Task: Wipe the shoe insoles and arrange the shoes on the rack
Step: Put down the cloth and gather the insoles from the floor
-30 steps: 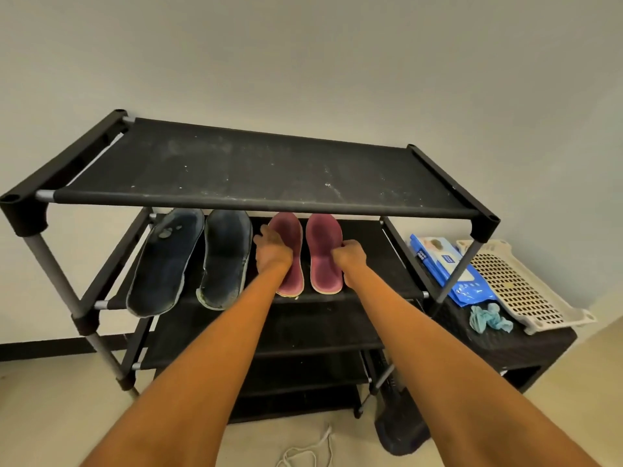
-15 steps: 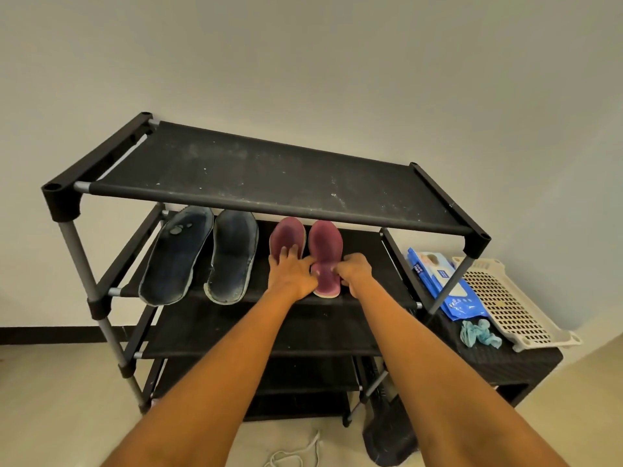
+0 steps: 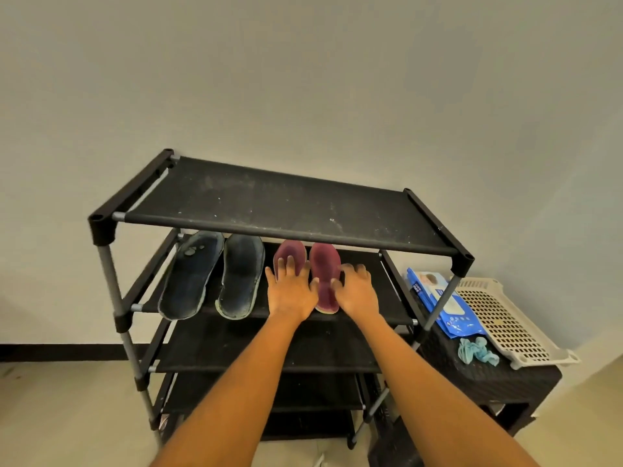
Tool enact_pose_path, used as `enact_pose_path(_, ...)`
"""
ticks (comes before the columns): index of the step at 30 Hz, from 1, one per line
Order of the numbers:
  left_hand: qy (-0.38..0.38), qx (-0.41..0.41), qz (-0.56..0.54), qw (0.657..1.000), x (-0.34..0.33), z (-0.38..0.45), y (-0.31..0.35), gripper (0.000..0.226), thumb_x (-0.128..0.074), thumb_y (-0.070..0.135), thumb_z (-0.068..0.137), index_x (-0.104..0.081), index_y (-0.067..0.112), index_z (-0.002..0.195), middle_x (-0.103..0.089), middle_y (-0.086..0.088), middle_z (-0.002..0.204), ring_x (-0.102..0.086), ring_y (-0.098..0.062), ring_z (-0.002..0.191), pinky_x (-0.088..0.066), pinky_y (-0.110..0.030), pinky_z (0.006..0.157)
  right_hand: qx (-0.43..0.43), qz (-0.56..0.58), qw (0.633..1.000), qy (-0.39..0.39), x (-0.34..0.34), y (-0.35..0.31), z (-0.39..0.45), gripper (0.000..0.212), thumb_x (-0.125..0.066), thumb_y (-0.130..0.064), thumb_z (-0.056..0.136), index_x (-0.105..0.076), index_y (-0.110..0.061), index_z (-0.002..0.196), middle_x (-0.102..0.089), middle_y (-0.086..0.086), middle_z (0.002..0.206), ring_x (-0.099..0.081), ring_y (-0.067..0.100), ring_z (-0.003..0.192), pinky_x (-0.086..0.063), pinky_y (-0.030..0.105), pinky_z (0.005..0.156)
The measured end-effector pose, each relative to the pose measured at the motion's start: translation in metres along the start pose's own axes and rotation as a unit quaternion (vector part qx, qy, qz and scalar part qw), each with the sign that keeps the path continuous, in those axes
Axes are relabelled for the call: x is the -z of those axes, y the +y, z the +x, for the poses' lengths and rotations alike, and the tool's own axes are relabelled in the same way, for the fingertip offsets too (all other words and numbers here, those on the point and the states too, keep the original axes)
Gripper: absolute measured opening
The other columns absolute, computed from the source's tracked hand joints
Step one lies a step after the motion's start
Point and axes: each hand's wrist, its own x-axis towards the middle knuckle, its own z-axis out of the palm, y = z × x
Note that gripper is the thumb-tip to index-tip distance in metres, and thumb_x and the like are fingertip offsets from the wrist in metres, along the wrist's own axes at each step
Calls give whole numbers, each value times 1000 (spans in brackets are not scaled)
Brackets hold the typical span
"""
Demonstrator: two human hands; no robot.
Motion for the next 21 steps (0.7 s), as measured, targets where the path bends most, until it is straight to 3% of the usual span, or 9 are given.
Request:
enact_pose_path(3,5,-10,-1,1000,13,-37,-6,57,-20,45,100,-10,22,152,-8,-13,159,0,-30,147,-2,-52,116,76,-79,994,-5,17,-9,-33,39,-47,-28,95,-46,-15,131,-44,10,131,-44,25,120,-46,39,92)
enact_pose_path(12,32,-22,-20,999,42,-180,-19,48,-26,36,102,-27,18,147,-26,-10,153,-15,-27,145,-8,-50,116,109,-91,986,-83,50,-65,-164,39,-46,-27,96,-48,-9,131,-43,12,132,-41,30,124,-41,45,97)
enact_pose_path(17,39,14,-25,999,70,-224,-37,39,-30,31,102,-44,15,135,-43,-8,141,-35,-26,134,-19,-49,113,144,-76,978,-132,55,-92,-205,38,-46,-25,96,-49,-8,129,-44,14,133,-42,30,124,-42,45,97)
enact_pose_path(21,16,37,33,999,81,-244,-51,36,-30,30,102,-48,15,130,-48,-9,134,-43,-28,126,-27,-47,110,159,-74,971,-163,50,-102,-226,36,-47,-23,95,-50,-13,129,-47,11,129,-46,29,121,-42,42,92)
